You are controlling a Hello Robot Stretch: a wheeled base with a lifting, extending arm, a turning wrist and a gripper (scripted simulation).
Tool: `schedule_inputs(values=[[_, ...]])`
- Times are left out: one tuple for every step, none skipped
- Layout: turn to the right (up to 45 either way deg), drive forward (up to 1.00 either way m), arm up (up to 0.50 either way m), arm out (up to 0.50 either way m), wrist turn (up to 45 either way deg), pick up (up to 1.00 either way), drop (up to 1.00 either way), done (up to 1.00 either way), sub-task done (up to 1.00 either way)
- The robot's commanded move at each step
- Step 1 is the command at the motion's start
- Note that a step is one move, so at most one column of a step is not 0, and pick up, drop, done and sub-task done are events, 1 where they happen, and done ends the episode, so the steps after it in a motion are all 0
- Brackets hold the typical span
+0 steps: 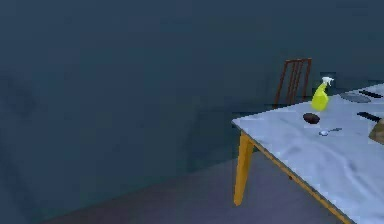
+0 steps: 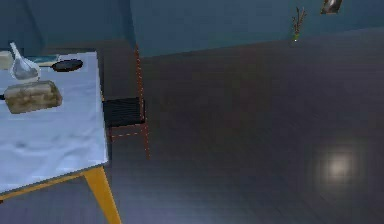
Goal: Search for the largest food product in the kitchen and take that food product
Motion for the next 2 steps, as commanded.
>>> schedule_inputs(values=[[15.0,0.00,0.00,0.00,0.0,0.00,0.00,0.00,0.00],[0.0,0.20,0.00,0.00,0.0,0.00,0.00,0.00,0.00]])
